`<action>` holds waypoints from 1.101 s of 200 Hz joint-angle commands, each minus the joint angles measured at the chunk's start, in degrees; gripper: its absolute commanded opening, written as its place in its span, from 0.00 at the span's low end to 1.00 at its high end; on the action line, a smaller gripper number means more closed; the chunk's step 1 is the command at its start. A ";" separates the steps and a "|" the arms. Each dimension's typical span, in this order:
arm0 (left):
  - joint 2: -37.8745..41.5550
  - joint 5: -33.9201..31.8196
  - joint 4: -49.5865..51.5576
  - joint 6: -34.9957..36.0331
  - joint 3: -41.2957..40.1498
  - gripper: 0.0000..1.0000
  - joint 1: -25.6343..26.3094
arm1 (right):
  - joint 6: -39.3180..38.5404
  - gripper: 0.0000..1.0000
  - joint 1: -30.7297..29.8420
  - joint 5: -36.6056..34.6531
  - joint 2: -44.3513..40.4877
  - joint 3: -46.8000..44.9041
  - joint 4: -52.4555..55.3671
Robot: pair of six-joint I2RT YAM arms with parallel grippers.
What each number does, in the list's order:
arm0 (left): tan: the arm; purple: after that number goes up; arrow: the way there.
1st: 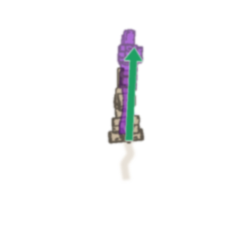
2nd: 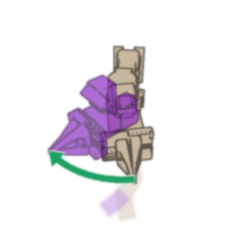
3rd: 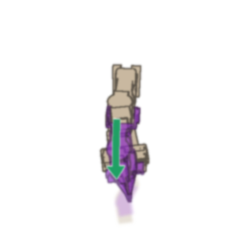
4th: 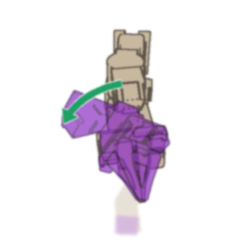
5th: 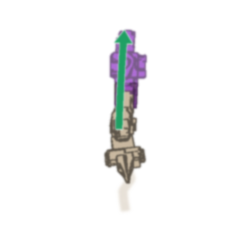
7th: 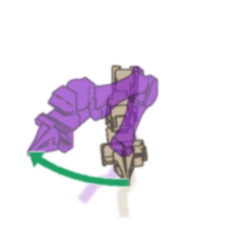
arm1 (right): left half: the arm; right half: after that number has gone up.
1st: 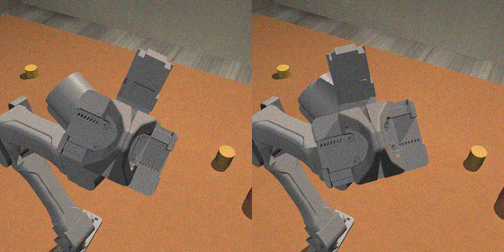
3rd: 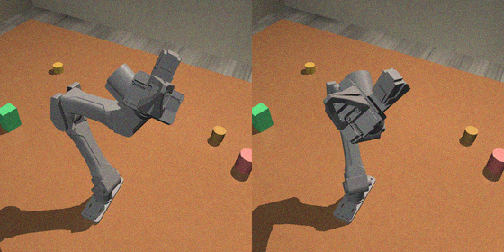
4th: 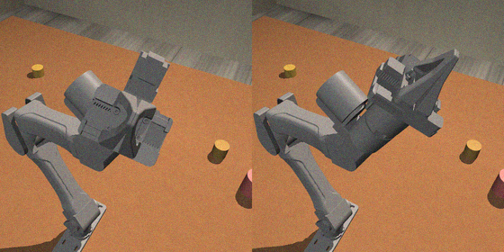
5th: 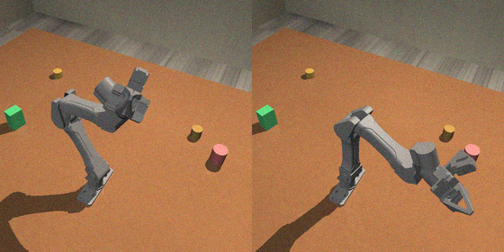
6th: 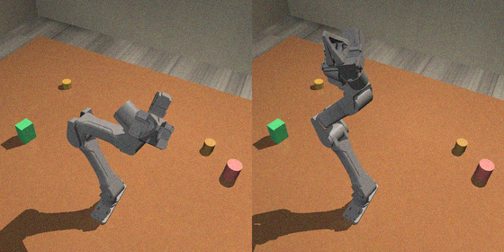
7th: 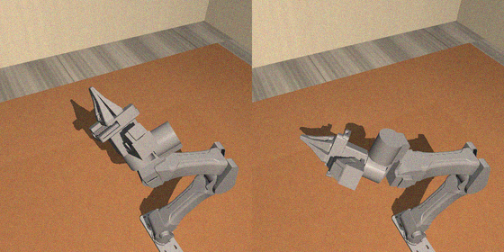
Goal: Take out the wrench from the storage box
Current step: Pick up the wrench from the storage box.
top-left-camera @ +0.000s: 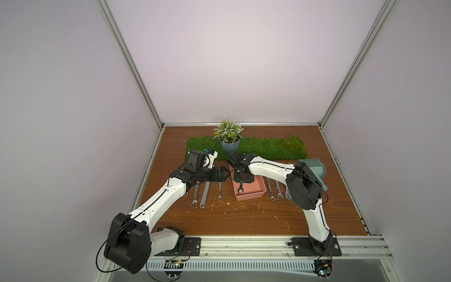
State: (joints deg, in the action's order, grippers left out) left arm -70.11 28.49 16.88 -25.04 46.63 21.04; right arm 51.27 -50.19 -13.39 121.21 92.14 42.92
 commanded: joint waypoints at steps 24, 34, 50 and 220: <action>1.19 0.52 -0.25 0.36 0.34 1.00 -0.56 | -3.65 0.38 0.00 2.18 3.84 3.84 5.83; 1.42 0.45 -0.40 0.21 0.28 1.00 -0.54 | -4.43 0.37 0.39 2.87 4.87 4.04 6.30; 1.52 0.48 -0.80 0.00 -0.05 1.00 -0.54 | -5.07 0.36 1.06 3.37 5.98 3.64 5.91; 0.14 3.02 -4.32 -1.86 -0.93 1.00 -0.49 | -3.42 0.00 1.21 -0.03 0.92 6.27 9.56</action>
State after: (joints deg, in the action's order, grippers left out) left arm -69.82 30.04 13.98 -26.15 46.41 21.02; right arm 48.75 -49.10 -10.85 122.13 94.11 45.71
